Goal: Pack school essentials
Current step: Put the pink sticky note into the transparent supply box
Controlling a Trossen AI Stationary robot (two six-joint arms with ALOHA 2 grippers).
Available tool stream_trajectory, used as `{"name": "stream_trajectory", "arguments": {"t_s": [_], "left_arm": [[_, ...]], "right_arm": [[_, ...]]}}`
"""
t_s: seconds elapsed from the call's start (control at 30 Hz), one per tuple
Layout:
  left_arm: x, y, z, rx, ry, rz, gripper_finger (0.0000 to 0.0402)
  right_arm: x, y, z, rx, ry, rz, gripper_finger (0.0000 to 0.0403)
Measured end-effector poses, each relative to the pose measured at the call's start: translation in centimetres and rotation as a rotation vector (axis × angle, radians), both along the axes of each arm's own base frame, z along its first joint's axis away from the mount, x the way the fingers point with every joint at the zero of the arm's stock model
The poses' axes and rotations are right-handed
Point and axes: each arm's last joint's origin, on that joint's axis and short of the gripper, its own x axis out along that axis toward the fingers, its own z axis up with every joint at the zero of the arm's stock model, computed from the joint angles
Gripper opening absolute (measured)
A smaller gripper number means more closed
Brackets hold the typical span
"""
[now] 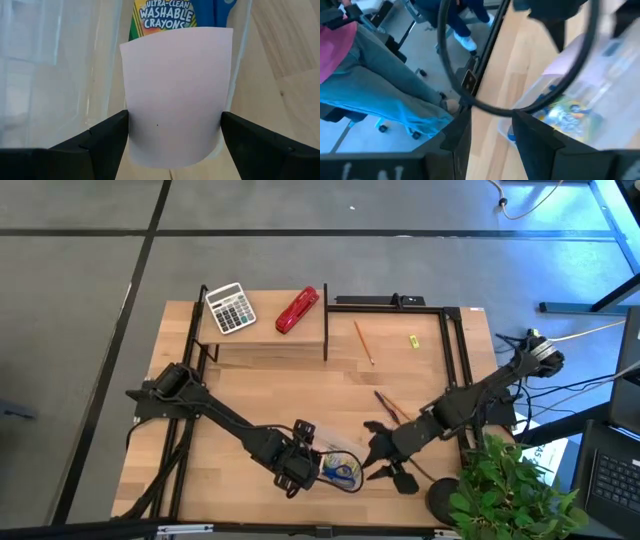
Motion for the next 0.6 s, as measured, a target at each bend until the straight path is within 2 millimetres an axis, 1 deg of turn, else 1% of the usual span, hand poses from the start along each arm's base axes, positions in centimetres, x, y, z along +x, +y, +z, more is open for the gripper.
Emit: {"name": "stream_trajectory", "arguments": {"t_s": [0.13, 0.37, 0.6], "left_arm": [[0.1, 0.2, 0.0, 0.0, 0.0, 0.005, 0.0302], [0.3, 0.6, 0.0, -0.001, -0.001, 0.017, 0.0302], [0.4, 0.7, 0.0, -0.004, -0.006, 0.021, 0.0302]], "right_arm": [[0.2, 1.1, -0.7, 0.012, 0.008, 0.031, 0.0145], [0.6, 2.3, -2.5, -0.005, 0.058, 0.047, 0.0145], [1.4, 2.8, -3.7, -0.004, 0.08, 0.021, 0.0145]]}}
